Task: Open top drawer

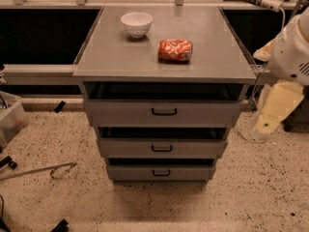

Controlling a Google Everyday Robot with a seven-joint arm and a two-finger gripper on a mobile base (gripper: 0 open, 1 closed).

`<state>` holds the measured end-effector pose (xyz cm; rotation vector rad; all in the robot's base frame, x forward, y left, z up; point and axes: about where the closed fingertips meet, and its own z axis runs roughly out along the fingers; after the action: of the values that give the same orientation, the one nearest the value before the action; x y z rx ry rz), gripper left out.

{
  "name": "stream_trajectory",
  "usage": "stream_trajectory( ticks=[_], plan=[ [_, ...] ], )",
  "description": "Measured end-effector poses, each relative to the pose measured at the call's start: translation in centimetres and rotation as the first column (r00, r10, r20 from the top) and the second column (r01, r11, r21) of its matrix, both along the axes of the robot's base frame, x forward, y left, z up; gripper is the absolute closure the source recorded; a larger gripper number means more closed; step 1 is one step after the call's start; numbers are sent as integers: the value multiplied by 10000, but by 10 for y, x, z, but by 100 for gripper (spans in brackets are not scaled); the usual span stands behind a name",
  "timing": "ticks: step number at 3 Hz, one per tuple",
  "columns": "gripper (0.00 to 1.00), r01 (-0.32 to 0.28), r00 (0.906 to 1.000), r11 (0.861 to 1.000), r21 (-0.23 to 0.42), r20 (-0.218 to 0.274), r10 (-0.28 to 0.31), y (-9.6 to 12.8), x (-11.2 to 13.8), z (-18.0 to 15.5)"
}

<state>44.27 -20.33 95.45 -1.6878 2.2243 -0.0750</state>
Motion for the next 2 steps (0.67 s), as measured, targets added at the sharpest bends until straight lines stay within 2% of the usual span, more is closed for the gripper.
stream_trajectory(
  ticks=[1,2],
  plan=[
    [0,-168,9998,9969,768,157,157,33,7,-42],
    [0,-750,9969,9854,1525,-99,774,57,18,-74]
  ],
)
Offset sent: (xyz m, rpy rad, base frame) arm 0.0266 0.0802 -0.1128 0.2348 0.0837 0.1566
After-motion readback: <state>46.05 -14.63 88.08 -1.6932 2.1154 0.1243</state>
